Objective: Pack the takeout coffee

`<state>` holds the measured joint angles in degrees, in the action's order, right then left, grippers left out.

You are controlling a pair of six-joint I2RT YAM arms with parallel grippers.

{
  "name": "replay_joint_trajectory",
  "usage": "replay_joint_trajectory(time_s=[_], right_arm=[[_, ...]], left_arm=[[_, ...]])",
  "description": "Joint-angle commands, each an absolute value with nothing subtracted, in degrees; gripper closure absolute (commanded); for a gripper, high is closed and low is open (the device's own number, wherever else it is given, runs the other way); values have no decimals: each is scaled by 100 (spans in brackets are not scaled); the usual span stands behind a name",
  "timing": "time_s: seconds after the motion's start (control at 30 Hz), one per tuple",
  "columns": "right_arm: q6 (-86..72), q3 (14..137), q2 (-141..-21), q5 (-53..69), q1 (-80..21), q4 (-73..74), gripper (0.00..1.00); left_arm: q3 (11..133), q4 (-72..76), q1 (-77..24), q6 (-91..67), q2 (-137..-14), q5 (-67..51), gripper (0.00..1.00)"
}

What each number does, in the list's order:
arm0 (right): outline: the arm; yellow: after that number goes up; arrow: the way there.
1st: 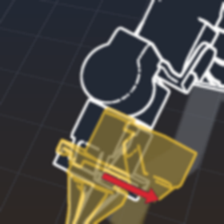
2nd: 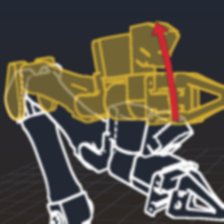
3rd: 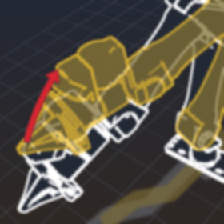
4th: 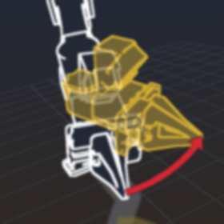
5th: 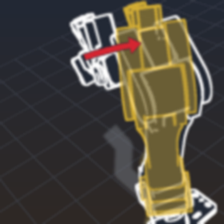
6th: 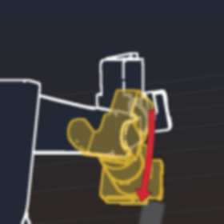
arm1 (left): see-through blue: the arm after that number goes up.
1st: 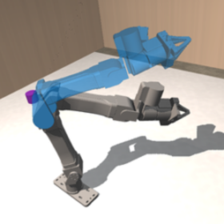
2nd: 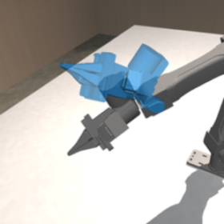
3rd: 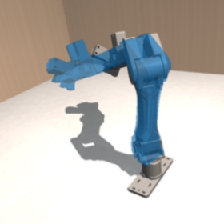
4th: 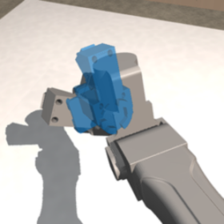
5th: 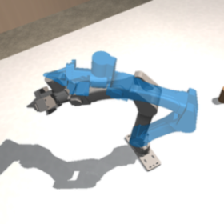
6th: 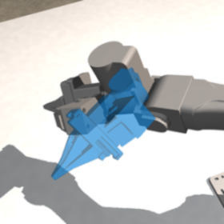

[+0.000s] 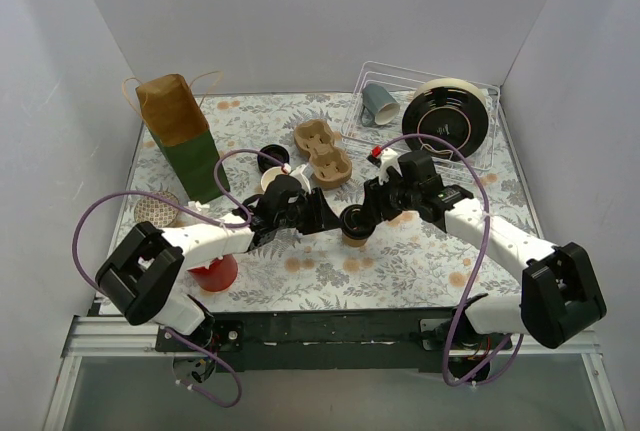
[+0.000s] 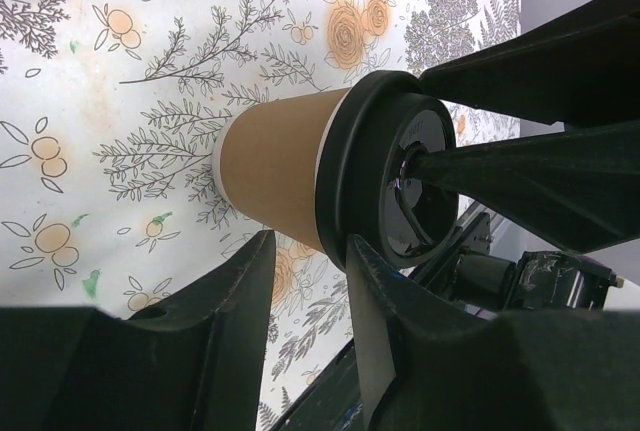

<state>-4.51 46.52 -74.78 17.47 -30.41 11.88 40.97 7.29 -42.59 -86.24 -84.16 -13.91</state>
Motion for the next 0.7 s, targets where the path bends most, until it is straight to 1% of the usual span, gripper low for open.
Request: replay_joint_trajectory(time_s=[0.0, 0.37, 0.43, 0.53, 0.57, 0.67], right_arm=[[-193, 4175, -7963, 1371, -2971, 1951, 51], [-316, 4166, -8411, 1529, -2839, 1995, 52], [-308, 4166, -8446, 1564, -2839, 1986, 52], [-211, 4236, -8499, 1591, -2839, 2039, 53], [-167, 4306, -8473, 1600, -2839, 2065, 52], [-18, 4543, -8376, 1538, -2830, 2171, 53]], left_arm=[[3762, -281, -4245, -8596, -8850, -668, 69], [3665, -843, -4245, -8772, -9184, -141, 69], [3665, -941, -4254, -8815, -9054, -132, 69], [3770, -1072, -4245, -8798, -8562, -140, 65], [3858, -1264, -4219, -8789, -8456, -167, 59], [4288, -1519, -4184, -8798, -7903, -79, 51]])
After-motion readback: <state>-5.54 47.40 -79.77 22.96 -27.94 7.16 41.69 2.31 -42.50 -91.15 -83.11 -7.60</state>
